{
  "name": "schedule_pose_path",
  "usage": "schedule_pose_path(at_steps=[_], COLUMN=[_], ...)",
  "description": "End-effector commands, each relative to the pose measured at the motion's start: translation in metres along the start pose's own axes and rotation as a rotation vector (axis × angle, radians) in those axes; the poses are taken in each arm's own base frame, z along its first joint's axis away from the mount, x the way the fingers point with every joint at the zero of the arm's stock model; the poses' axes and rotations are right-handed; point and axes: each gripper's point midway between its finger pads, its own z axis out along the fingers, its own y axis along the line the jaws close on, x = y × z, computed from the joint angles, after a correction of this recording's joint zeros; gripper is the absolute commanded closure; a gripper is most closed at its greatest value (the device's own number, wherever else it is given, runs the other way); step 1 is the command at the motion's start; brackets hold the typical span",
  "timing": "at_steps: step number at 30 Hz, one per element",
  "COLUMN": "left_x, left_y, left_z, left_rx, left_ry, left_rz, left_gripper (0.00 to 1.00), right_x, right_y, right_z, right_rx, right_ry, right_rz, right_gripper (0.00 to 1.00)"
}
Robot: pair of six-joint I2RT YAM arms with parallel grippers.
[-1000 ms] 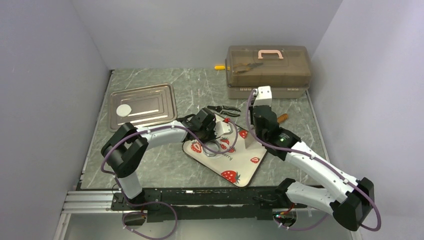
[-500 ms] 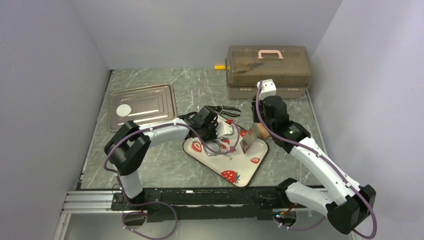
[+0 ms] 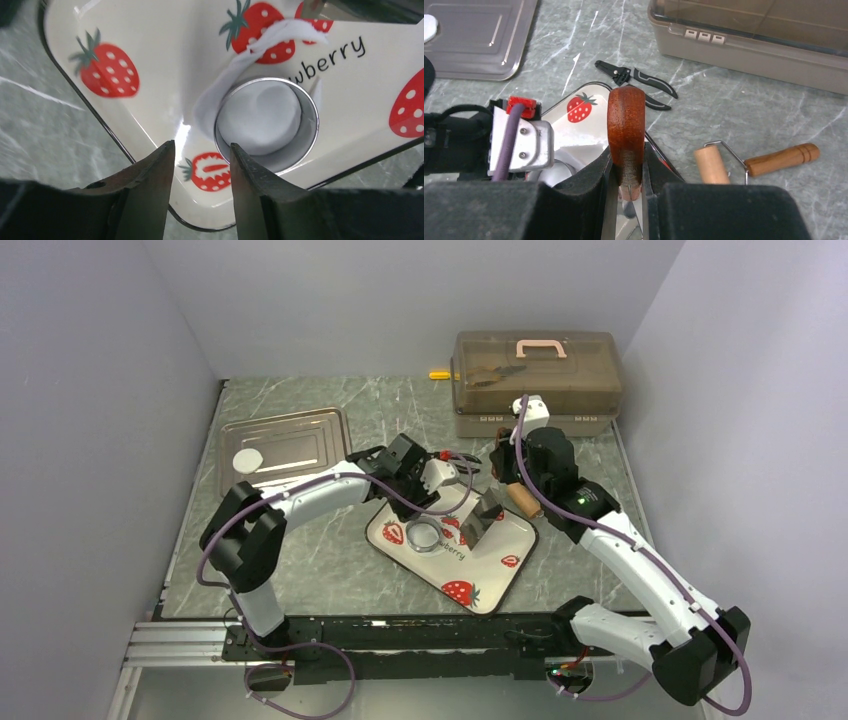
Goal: Roll out the dumpling wrappers from the dough
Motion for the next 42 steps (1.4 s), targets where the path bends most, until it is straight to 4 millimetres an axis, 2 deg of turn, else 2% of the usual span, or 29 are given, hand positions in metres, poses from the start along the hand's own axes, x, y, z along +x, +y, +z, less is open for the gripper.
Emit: schedule_pose_path(at_steps=[1, 5, 7, 10, 12, 15, 17, 18, 25, 26, 27, 30, 38, 42], left_x=[0.032, 0.033, 0.033, 0.041, 0.042, 0.034, 0.026, 0.022, -0.009, -0.014, -0.019, -0.029, -0.024, -0.021], left_y=[-0.012, -0.017, -0.021, -0.018, -0.019, -0.023, -0.020, -0.018, 0.004, 0.006, 0.008, 0.007, -0.005, -0.006], left_z=[-0.006, 0.000, 0.003, 0.009, 0.010, 0.011, 0.015, 0.016, 0.023, 0.025, 0.026, 0.030, 0.040, 0.042], left_rx=[-0.012, 0.014, 0.033, 0.018, 0.025, 0.054, 0.047, 0.039, -0.038, -0.048, -0.057, -0.046, 0.009, 0.017], left_ry=[0.105, 0.098, 0.096, 0.142, 0.144, 0.113, 0.087, 0.076, -0.038, -0.056, -0.075, -0.120, -0.115, -0.107], left_rz=[-0.125, -0.147, -0.149, -0.146, -0.137, -0.123, -0.104, -0.095, 0.009, 0.027, 0.044, 0.104, 0.150, 0.169], left_gripper=[0.50, 0.48, 0.51, 0.70, 0.77, 0.89, 0.99, 1.00, 1.00, 1.00, 1.00, 1.00, 1.00, 1.00], right_x=[-0.041, -0.047, -0.048, -0.051, -0.054, -0.058, -0.059, -0.060, -0.058, -0.051, -0.054, -0.043, -0.022, 0.010], right_y=[0.014, 0.015, 0.013, 0.010, 0.009, 0.009, 0.009, 0.009, 0.011, 0.011, 0.010, 0.007, 0.014, 0.001], right_z=[0.003, 0.005, 0.005, 0.002, -0.001, -0.002, -0.001, -0.001, 0.009, 0.012, 0.013, 0.023, 0.035, 0.042], right_rx=[-0.054, -0.055, -0.047, -0.033, -0.032, -0.033, -0.033, -0.030, -0.049, -0.048, -0.044, -0.025, -0.066, -0.009], right_ry=[-0.119, -0.129, -0.128, -0.136, -0.147, -0.162, -0.173, -0.182, -0.261, -0.256, -0.282, -0.264, -0.235, -0.164], right_rz=[0.046, 0.042, 0.036, 0.031, 0.032, 0.047, 0.060, 0.069, 0.185, 0.201, 0.215, 0.210, 0.187, 0.107], right_gripper=[1.00, 1.00, 1.00, 1.00, 1.00, 1.00, 1.00, 1.00, 1.00, 1.00, 1.00, 1.00, 1.00, 1.00])
